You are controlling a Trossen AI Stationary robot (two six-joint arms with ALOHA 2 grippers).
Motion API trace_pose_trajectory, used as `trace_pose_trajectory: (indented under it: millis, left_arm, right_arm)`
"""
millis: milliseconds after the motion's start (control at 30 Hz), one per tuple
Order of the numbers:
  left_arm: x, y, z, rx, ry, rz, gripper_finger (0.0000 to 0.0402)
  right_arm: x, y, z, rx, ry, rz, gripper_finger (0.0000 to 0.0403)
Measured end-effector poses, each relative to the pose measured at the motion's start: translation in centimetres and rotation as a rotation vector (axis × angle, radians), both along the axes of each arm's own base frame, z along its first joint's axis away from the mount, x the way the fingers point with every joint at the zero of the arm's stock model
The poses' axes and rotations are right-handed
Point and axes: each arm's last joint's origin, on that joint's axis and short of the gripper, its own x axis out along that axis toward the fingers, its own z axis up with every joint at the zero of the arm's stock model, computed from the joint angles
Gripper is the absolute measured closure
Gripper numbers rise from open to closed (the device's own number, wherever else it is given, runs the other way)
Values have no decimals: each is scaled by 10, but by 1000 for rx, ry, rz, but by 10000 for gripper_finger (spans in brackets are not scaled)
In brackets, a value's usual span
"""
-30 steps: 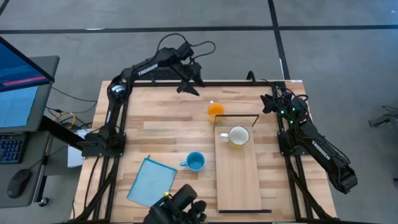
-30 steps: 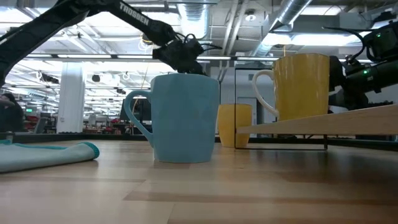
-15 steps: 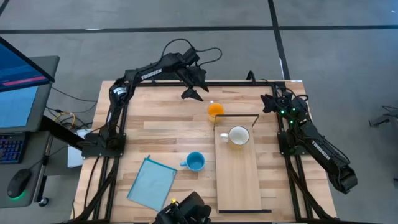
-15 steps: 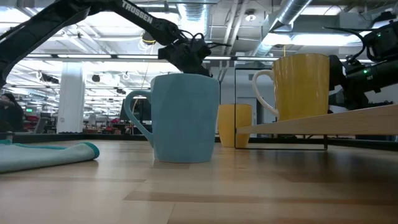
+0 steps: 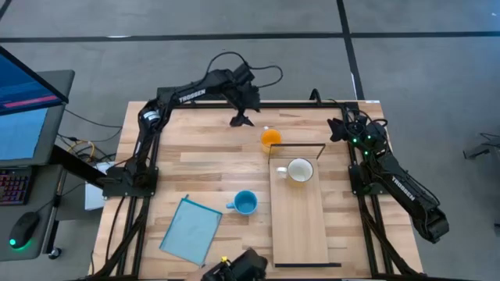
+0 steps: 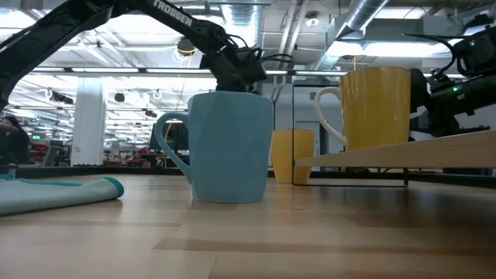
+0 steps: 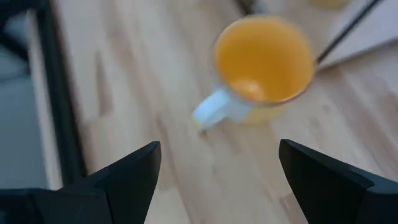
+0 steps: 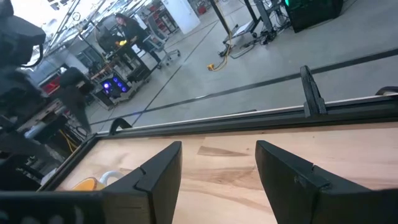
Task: Stack small to large cups/mugs on shelf
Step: Put the yellow cup on the shelf
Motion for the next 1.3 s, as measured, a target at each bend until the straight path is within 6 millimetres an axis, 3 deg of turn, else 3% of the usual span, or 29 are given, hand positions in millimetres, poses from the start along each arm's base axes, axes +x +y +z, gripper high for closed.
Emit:
trace_pose_trajectory:
  millis: [100, 233, 667, 1300]
  left_arm:
    - [3, -4, 2, -2, -68, -97, 83]
    - [8, -1, 5, 25, -122, -88, 83]
    - [16, 4, 8, 11, -83, 198, 83]
    - [8, 20, 8, 163, -21, 338, 83]
  right_arm:
    - [0, 0, 0, 9, -9, -2, 177]
    - [0, 0, 0, 16, -19, -5, 177]
    - [0, 0, 0, 17, -19, -5, 177]
    - [0, 0, 0, 16, -19, -5, 177]
